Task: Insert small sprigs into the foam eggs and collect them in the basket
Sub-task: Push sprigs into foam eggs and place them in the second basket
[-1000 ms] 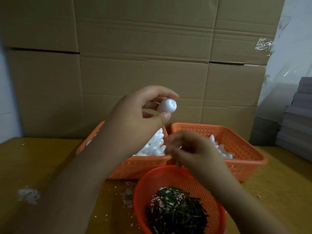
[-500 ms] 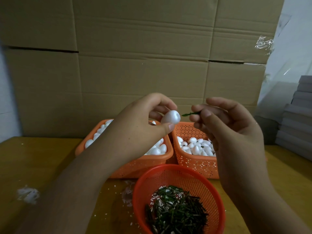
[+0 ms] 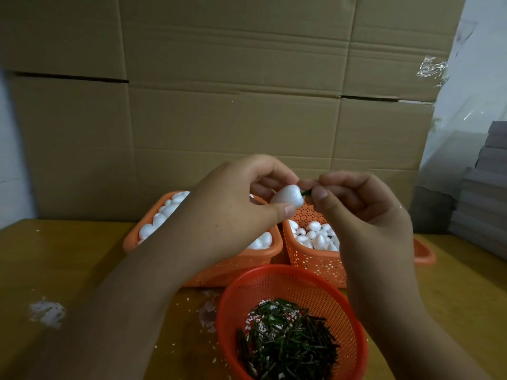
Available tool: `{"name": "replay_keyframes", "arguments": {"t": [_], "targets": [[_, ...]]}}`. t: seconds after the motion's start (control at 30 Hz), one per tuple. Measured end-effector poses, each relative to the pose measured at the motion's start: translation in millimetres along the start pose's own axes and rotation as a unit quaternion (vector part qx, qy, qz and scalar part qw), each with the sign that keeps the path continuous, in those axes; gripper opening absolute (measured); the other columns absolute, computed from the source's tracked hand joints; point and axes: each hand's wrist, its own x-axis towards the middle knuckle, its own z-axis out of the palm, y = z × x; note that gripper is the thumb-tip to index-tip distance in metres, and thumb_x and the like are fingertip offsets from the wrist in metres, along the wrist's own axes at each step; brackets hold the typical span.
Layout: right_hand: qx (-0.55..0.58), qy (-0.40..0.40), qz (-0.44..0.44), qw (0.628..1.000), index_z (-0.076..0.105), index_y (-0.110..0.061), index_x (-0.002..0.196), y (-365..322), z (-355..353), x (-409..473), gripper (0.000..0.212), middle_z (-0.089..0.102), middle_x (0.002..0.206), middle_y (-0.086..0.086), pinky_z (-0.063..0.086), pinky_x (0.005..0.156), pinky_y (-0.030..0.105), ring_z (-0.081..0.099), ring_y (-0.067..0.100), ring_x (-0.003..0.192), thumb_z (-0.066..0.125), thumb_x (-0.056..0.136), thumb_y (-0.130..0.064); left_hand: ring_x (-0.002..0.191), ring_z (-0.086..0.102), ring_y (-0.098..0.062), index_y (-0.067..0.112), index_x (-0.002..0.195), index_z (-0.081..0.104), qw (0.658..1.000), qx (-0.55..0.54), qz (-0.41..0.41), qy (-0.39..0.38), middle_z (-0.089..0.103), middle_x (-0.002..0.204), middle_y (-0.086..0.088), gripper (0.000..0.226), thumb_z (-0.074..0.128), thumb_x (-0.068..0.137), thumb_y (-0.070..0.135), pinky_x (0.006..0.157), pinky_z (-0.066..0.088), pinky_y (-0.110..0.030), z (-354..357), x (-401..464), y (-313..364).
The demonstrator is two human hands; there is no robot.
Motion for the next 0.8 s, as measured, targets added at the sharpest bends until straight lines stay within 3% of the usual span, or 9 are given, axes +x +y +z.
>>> {"name": "replay_keyframes", "arguments": {"t": [0.33, 0.47, 0.63, 0.8], "targets": [[-0.098, -0.014, 0.015, 0.995, 0.067, -0.012, 0.087, 12.5, -2.5, 1.2, 0.011, 0.076, 0.083, -0.002, 0.055, 0.077, 0.022, 0.072, 0.01, 0.085, 0.069, 0.084, -0.002, 0.087, 0.067, 0.0, 0.034, 0.092, 0.069, 0.999, 0.031, -0.027, 0.005, 0.071, 0.09, 0.014, 0.018, 0.078, 0.081, 0.023, 0.087, 0.056, -0.037, 3.9, 3.0, -15.4], [-0.11, -0.026, 0.046, 0.993, 0.069, -0.014, 0.087, 13.8, -5.9, 5.2, 0.011, 0.075, 0.08, -0.006, 0.052, 0.066, 0.012, 0.07, 0.003, 0.076, 0.069, 0.084, -0.003, 0.087, 0.065, 0.005, 0.036, 0.092, 0.067, 0.998, 0.051, -0.042, 0.001, 0.07, 0.091, 0.018, 0.014, 0.075, 0.083, 0.029, 0.085, 0.056, -0.033, 9.0, 3.6, -20.6], [-0.148, -0.035, 0.075, 0.985, 0.072, -0.02, 0.082, 19.0, -10.1, 8.9, 0.006, 0.073, 0.079, 0.003, 0.05, 0.063, 0.016, 0.066, 0.008, 0.071, 0.071, 0.084, -0.015, 0.089, 0.064, 0.006, 0.039, 0.09, 0.066, 0.998, 0.044, -0.04, 0.003, 0.068, 0.093, 0.022, 0.012, 0.073, 0.084, 0.031, 0.081, 0.054, -0.027, 8.8, 4.3, -23.0], [-0.135, -0.039, 0.08, 0.987, 0.073, -0.017, 0.081, 19.7, -11.3, 9.2, 0.009, 0.072, 0.072, -0.006, 0.047, 0.058, 0.01, 0.063, -0.002, 0.064, 0.067, 0.087, -0.014, 0.089, 0.065, 0.005, 0.037, 0.091, 0.068, 0.999, 0.031, -0.02, 0.006, 0.069, 0.092, 0.022, 0.015, 0.074, 0.084, 0.025, 0.079, 0.054, -0.024, 6.6, 5.0, -20.5]]}}
